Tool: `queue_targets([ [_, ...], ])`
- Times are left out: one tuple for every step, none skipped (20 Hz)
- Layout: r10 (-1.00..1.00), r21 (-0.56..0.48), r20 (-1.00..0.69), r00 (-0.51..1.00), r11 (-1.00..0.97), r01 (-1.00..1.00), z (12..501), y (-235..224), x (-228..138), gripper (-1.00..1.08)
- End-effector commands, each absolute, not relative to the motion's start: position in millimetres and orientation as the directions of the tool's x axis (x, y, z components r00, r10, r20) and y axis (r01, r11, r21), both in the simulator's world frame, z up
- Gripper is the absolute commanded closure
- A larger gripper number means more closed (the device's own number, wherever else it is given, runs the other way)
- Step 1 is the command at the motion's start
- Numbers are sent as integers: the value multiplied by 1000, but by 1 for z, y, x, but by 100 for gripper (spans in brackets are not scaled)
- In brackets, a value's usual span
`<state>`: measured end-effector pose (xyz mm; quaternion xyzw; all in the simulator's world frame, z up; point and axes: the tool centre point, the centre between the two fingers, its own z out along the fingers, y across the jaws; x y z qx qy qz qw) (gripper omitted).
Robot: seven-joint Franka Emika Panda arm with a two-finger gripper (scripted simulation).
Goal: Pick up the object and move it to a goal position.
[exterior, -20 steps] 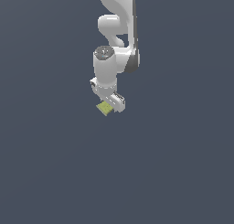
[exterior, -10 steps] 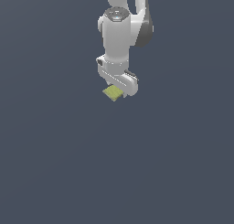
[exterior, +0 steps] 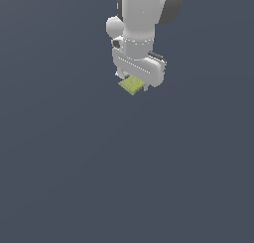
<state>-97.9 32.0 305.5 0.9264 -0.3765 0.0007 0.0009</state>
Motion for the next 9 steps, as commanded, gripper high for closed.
queue_targets([
  [-698,1,1,717,-717,-698,319,38,-98,108],
  [-698,1,1,717,-717,-698,323,39,-97,108],
  [-697,1,1,717,-717,-697,326,41,-97,108],
  [-697,1,1,717,-717,-697,329,42,-97,108],
  [-697,0,0,717,-717,-697,331,43,-97,108],
  [-697,0,0,717,-717,-697,333,44,-97,108],
  [-697,0,0,717,-717,-697,334,44,-96,108],
  [-697,0,0,717,-717,-697,335,45,-96,108],
  [-697,0,0,717,-717,-697,335,45,-96,108],
])
